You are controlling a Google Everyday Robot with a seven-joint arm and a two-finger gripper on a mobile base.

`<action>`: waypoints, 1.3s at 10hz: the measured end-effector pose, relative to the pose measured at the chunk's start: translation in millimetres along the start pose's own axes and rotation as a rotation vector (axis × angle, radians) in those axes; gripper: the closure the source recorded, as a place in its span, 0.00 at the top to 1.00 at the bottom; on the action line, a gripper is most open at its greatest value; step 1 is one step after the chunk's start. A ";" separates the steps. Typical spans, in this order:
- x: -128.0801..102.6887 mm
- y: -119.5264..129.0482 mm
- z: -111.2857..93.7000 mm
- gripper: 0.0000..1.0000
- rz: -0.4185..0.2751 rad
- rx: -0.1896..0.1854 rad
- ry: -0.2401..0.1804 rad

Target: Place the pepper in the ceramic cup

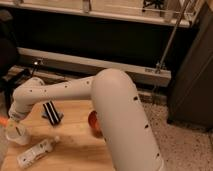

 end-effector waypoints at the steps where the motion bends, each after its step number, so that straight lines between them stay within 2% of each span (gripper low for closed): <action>1: -0.7 1.0 0.9 0.05 -0.006 -0.001 -0.007; 6: -7.2 17.7 6.4 0.05 -0.079 -0.012 -0.045; 9: 1.8 28.1 10.5 0.05 -0.106 -0.032 -0.026; 13: 4.8 26.0 4.8 0.05 -0.113 -0.031 -0.018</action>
